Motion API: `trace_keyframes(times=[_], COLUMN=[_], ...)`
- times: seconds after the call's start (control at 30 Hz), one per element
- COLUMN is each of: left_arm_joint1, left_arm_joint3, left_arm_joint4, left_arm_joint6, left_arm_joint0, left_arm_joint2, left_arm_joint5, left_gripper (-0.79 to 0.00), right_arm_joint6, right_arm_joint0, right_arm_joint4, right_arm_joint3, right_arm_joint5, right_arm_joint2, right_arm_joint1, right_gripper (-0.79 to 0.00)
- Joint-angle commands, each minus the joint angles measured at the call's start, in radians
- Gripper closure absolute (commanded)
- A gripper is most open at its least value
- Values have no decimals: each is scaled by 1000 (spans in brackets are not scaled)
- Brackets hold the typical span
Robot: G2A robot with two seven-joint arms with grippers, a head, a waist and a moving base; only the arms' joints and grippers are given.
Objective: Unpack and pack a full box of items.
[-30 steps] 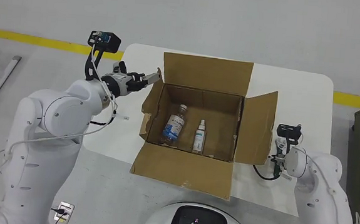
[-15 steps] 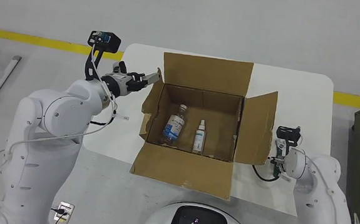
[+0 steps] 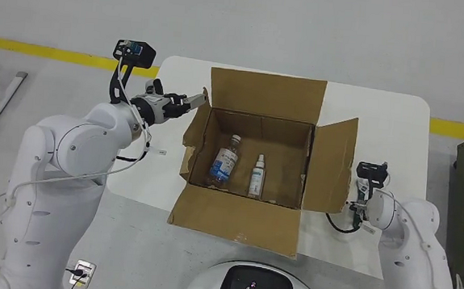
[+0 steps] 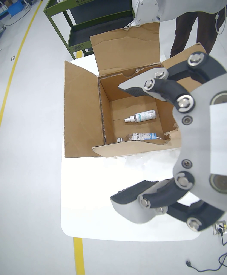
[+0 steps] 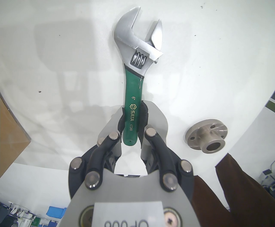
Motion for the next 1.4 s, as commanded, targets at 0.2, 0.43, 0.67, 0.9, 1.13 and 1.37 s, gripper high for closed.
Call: trace_keyframes(times=[0.2,0.43,0.67,0.9,1.13,1.37], left_arm_joint1=[0,0,0,0,0,0], left_arm_joint3=[0,0,0,0,0,0], left_arm_joint4=[0,0,0,0,0,0], left_arm_joint6=[0,0,0,0,0,0], left_arm_joint0=[0,0,0,0,0,0], left_arm_joint2=[0,0,0,0,0,0], left_arm_joint5=[0,0,0,0,0,0], left_gripper=[-785,-785,-785,-785,-785,-785], right_arm_joint6=[0,0,-110,-200,-209,-211], right_arm_joint0=[1,3,27,62,113,208], right_arm_joint4=[39,216,469,739,879,808], right_arm_joint3=[-39,-170,-300,-405,-437,-319], right_arm_joint5=[0,0,110,200,209,211], right_arm_joint2=[34,148,276,311,242,-36], right_arm_joint1=[-2,-15,-47,-52,-39,-27], right_gripper=[0,0,0,0,0,0])
